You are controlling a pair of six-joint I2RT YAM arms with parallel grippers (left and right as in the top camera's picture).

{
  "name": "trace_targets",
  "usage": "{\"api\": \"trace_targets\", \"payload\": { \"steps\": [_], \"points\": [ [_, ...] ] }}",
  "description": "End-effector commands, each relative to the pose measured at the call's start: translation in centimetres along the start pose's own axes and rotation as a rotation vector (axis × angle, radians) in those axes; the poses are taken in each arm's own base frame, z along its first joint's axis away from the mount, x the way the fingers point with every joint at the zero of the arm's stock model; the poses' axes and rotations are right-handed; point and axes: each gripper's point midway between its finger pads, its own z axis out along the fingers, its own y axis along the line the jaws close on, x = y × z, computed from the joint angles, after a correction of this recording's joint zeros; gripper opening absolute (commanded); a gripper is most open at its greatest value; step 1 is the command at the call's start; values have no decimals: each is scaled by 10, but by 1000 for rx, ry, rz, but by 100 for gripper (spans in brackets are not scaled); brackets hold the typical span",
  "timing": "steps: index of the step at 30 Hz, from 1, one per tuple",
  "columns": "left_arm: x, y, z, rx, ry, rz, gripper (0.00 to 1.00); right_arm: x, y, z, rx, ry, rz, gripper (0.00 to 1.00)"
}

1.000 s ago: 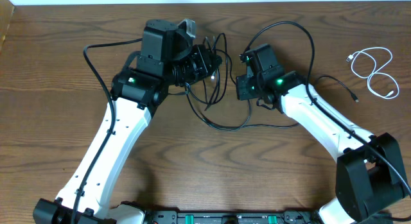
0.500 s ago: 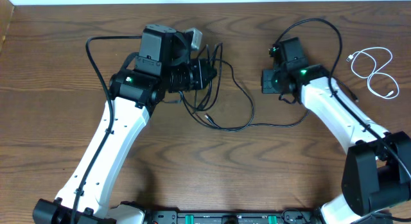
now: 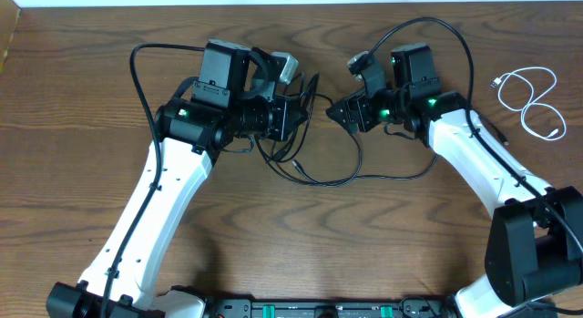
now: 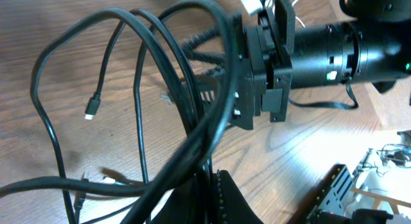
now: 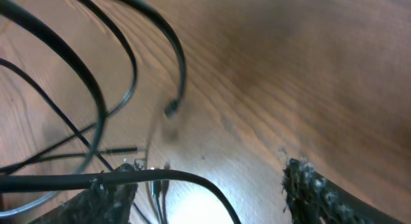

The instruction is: Untangle cables

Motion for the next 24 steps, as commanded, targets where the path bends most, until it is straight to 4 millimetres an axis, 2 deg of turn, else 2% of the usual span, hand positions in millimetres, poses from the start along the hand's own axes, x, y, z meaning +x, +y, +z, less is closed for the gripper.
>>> {"api": "trace_targets", "payload": {
  "steps": [1, 5, 6, 7, 9, 10, 13, 20, 21, 22, 23, 24],
  "points": [
    [-4, -10, -9, 32, -13, 41, 7, -8, 20, 0, -61, -26, -69, 73],
    [2, -15, -9, 57, 10, 29, 7, -9, 23, 8, -32, -26, -94, 71],
    [3, -17, -9, 70, 14, 28, 7, -8, 20, 9, -4, -23, -97, 65],
    [4, -18, -9, 77, 17, 26, 7, -8, 16, 10, 23, -20, -99, 51],
    [4, -18, -9, 78, 17, 26, 7, -8, 10, 10, 65, -19, -100, 10],
    [4, -18, -9, 79, 17, 26, 7, -8, 9, 10, 68, -19, -100, 4],
    [4, -18, -9, 78, 18, 26, 7, -9, 6, 8, 74, -22, -96, 1],
    [7, -17, -9, 71, 31, 14, 7, -6, -25, -5, 143, -19, -41, 1],
    [8, -16, -9, 71, 32, 13, 7, -5, -21, -6, 109, -17, -36, 17],
    [8, -16, -9, 70, 33, 13, 7, -4, -15, -6, 67, -17, -47, 51],
    [8, -16, -9, 70, 33, 13, 7, -3, -8, -6, 20, -15, -69, 70],
    [8, -16, -9, 71, 32, 14, 7, -2, -3, -7, -10, -11, -92, 72]
  ]
}}
